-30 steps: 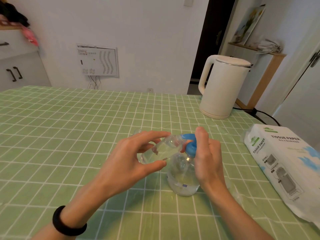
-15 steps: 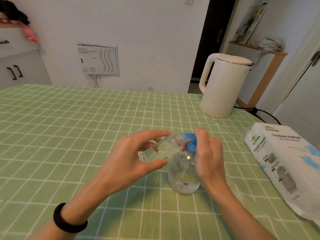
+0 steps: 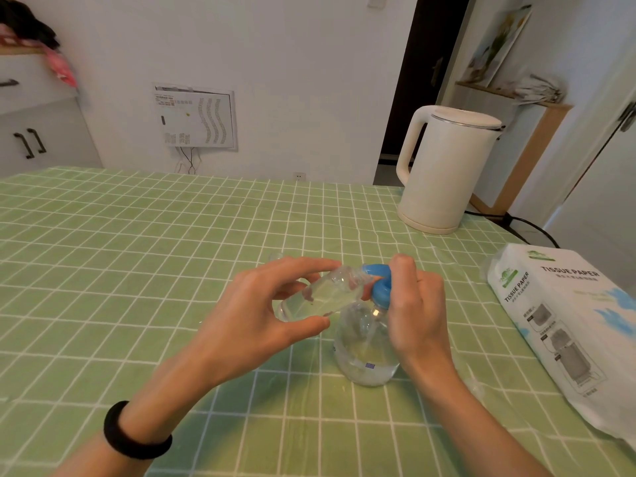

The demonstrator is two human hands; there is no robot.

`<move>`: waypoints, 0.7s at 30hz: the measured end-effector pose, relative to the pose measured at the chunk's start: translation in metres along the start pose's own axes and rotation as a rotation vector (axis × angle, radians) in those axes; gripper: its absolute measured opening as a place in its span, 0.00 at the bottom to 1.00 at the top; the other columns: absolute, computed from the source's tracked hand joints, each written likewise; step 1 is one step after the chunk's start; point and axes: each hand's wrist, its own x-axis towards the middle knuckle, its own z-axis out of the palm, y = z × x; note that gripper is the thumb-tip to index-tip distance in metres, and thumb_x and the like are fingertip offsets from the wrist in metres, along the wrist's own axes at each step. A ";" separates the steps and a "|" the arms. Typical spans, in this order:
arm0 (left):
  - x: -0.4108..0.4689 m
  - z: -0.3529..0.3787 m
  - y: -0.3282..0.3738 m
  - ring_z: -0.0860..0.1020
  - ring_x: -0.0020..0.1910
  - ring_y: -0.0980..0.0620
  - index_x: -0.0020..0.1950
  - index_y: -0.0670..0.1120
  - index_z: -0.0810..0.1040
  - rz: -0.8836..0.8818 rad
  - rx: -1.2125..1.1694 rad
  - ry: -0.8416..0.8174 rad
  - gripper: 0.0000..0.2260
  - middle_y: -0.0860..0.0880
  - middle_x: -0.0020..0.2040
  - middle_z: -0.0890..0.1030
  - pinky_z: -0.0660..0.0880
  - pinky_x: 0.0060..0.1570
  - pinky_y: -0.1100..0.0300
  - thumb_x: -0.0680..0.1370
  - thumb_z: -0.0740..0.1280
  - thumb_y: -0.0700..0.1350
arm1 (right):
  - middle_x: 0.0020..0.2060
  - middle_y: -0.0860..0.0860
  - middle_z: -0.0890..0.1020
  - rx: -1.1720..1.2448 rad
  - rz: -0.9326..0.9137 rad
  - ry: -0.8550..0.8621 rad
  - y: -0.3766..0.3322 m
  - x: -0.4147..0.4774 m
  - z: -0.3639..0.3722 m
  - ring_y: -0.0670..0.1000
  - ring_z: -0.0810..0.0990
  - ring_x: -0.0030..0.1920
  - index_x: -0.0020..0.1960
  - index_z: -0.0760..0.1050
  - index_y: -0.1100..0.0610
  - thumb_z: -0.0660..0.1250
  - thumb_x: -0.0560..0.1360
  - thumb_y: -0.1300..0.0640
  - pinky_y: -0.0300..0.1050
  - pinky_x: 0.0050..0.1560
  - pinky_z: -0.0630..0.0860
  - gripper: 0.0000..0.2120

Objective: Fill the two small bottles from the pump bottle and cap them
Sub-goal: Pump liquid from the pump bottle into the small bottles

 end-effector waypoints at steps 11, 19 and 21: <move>0.000 -0.001 0.001 0.85 0.57 0.59 0.69 0.64 0.78 -0.009 0.010 -0.010 0.28 0.62 0.60 0.84 0.80 0.61 0.62 0.72 0.81 0.47 | 0.22 0.57 0.76 0.015 0.045 -0.025 -0.002 0.000 0.001 0.53 0.69 0.26 0.23 0.76 0.51 0.53 0.78 0.40 0.53 0.32 0.71 0.30; 0.000 -0.001 0.002 0.85 0.56 0.59 0.68 0.64 0.79 -0.015 0.016 -0.020 0.27 0.63 0.59 0.84 0.80 0.61 0.62 0.72 0.81 0.46 | 0.18 0.43 0.68 0.013 0.013 -0.019 0.000 -0.001 0.000 0.43 0.64 0.23 0.19 0.71 0.46 0.54 0.82 0.46 0.38 0.29 0.65 0.32; 0.000 -0.002 0.001 0.85 0.56 0.59 0.68 0.63 0.80 -0.024 -0.007 -0.023 0.27 0.62 0.59 0.85 0.80 0.61 0.63 0.72 0.82 0.46 | 0.18 0.42 0.68 0.014 0.000 -0.030 0.001 -0.001 0.001 0.43 0.64 0.22 0.18 0.70 0.45 0.53 0.83 0.45 0.36 0.29 0.65 0.34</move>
